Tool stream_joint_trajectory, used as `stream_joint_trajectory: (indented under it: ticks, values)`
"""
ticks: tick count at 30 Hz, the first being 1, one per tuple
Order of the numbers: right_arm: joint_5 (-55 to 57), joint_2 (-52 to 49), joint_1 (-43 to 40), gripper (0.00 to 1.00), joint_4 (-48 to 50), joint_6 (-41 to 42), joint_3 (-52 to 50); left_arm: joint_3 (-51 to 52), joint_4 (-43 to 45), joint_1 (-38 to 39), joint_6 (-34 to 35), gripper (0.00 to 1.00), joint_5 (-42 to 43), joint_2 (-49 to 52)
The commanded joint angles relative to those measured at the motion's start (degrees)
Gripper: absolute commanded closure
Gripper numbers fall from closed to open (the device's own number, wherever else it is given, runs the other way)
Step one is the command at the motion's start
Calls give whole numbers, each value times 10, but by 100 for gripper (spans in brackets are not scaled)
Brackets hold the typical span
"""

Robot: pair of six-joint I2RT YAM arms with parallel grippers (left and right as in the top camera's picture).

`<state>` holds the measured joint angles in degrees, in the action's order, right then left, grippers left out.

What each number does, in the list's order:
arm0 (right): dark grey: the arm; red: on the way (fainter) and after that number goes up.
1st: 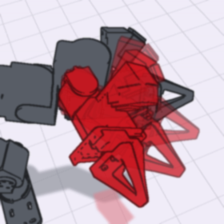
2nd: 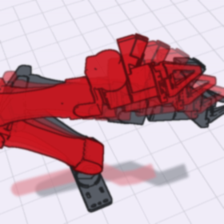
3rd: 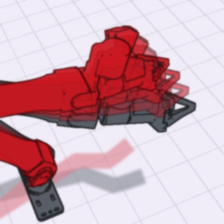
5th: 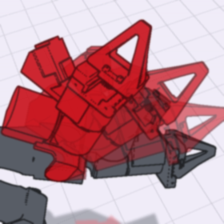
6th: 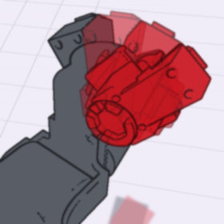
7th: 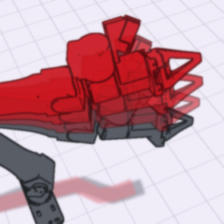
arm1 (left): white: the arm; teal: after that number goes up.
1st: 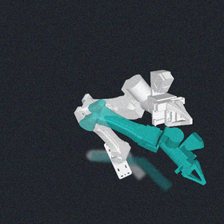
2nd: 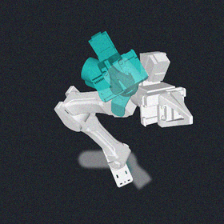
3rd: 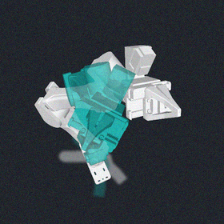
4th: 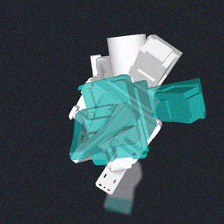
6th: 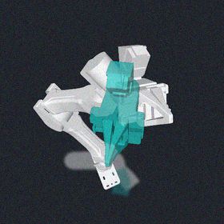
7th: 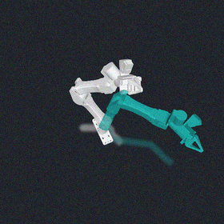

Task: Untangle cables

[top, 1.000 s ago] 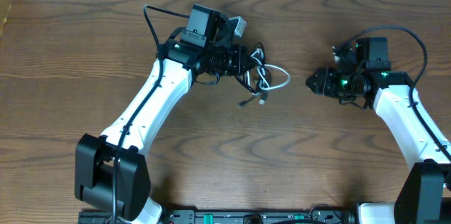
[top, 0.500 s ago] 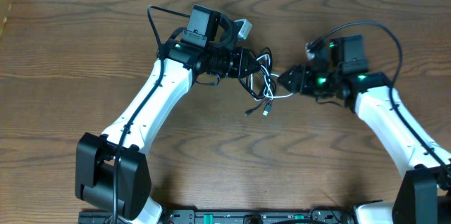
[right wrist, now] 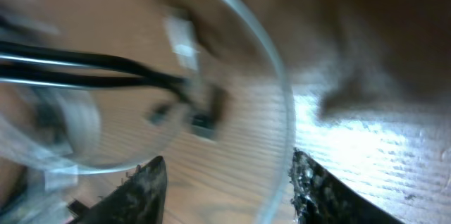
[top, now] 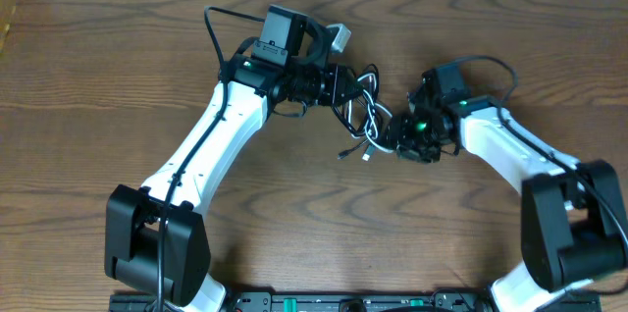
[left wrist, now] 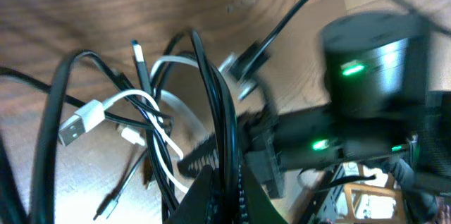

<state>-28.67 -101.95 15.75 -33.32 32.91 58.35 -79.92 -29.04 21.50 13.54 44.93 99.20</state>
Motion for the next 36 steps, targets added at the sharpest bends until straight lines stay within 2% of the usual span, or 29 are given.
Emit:
stream_joint_trajectory:
  ticks: [1,7,16,20,23,26,30,32,33,36]
  values:
    - [3,-24,2,55,-25,0,9,-4,21,-18,21,93,5,-2]
    - [73,-27,-9,59,-89,-29,9,-25,31,-57,31,92,11,-27]
    - [289,-27,-84,64,-198,-38,9,-26,30,-148,31,93,7,-94]
    - [334,-27,-127,64,-222,-40,9,-26,21,-169,30,93,7,-96]
    - [327,-27,-148,64,-222,-56,9,-25,21,-170,31,93,7,-96]
    - [267,-25,-154,63,-205,-109,9,-25,18,-163,31,92,7,-96]
    - [133,-4,-153,56,-177,-216,29,-25,11,-144,30,93,7,-96]
    - [17,36,-153,51,-155,-285,58,-24,10,-126,31,93,7,-96]
    - [-21,52,-153,48,-144,-303,66,-24,10,-121,31,92,7,-96]
    - [-104,101,-153,28,-91,-315,85,-24,10,-107,40,93,12,-96]
